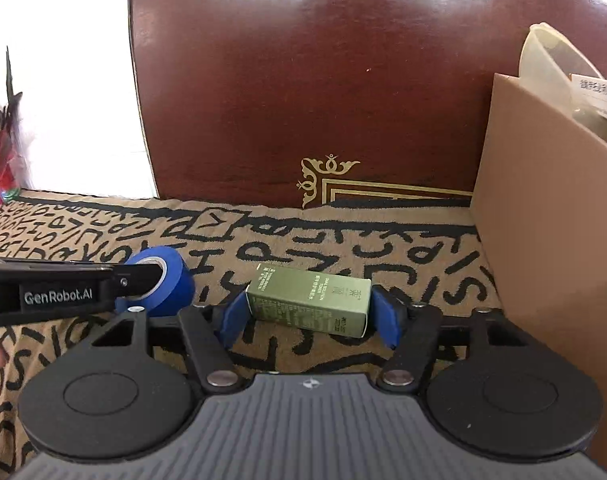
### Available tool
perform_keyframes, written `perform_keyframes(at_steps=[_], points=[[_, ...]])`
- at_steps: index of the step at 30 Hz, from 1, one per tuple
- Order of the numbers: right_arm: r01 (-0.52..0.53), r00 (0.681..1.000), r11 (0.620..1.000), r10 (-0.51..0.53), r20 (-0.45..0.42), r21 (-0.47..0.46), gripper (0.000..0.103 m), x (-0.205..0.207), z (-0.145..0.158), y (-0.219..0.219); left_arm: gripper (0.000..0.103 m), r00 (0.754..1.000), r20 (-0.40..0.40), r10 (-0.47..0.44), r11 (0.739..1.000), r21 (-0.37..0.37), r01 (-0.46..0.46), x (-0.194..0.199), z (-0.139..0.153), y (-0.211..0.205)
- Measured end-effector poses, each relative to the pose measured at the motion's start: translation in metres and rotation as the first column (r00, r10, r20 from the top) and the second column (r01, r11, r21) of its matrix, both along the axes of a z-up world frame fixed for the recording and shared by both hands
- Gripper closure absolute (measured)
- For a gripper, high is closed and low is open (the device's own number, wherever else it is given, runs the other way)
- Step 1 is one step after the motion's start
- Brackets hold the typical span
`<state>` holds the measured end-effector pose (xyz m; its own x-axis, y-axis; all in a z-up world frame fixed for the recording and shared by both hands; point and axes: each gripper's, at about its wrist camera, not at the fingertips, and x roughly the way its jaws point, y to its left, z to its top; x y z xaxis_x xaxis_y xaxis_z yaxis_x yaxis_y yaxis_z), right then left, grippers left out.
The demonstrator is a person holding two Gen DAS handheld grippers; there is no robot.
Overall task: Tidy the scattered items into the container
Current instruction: 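Grasp the blue tape roll with the left tool while the right tool grasps the green box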
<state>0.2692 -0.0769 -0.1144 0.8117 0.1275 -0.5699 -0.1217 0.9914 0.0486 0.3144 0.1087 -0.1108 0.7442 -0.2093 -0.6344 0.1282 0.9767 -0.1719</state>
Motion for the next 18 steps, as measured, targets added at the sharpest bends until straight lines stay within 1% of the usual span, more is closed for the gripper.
perform_keyframes(at_steps=[2, 5, 6, 9, 12, 13, 15, 18], points=[[-0.005, 1.000, 1.000, 0.005, -0.004, -0.005, 0.034, -0.005, 0.001, -0.006, 0.090, 1.000, -0.010, -0.009, 1.000, -0.008, 0.009, -0.006, 0.002, -0.002], [-0.024, 1.000, 1.000, 0.024, -0.007, 0.016, 0.034, -0.024, 0.007, -0.016, 0.092, 0.998, -0.042, -0.042, 0.998, -0.045, 0.040, -0.024, 0.006, -0.002], [-0.037, 0.999, 0.999, 0.037, -0.006, 0.024, 0.034, -0.033, 0.009, -0.019, 0.092, 0.997, -0.049, -0.053, 0.998, -0.048, 0.051, -0.032, 0.007, -0.004], [-0.101, 0.995, 0.995, 0.101, 0.002, 0.027, 0.034, -0.066, 0.017, -0.026, 0.092, 0.994, -0.066, -0.092, 0.995, -0.046, 0.089, -0.058, 0.009, -0.007], [-0.180, 0.984, 0.984, 0.180, 0.006, 0.001, 0.034, -0.110, 0.025, -0.025, 0.093, 0.984, -0.099, -0.145, 0.988, -0.060, 0.140, -0.086, 0.012, -0.010], [-0.205, 0.979, 0.979, 0.205, 0.004, -0.009, 0.034, -0.125, 0.028, -0.026, 0.093, 0.979, -0.115, -0.169, 0.985, -0.051, 0.164, -0.096, 0.013, -0.012], [-0.245, 0.970, 0.969, 0.245, -0.005, -0.017, 0.034, -0.155, 0.033, -0.033, 0.093, 0.963, -0.144, -0.229, 0.973, -0.009, 0.230, -0.121, 0.017, -0.019], [-0.286, 0.958, 0.958, 0.284, -0.046, -0.022, 0.034, -0.195, 0.041, -0.046, 0.093, 0.916, -0.211, -0.342, 0.935, 0.017, 0.353, -0.159, 0.021, -0.030]])
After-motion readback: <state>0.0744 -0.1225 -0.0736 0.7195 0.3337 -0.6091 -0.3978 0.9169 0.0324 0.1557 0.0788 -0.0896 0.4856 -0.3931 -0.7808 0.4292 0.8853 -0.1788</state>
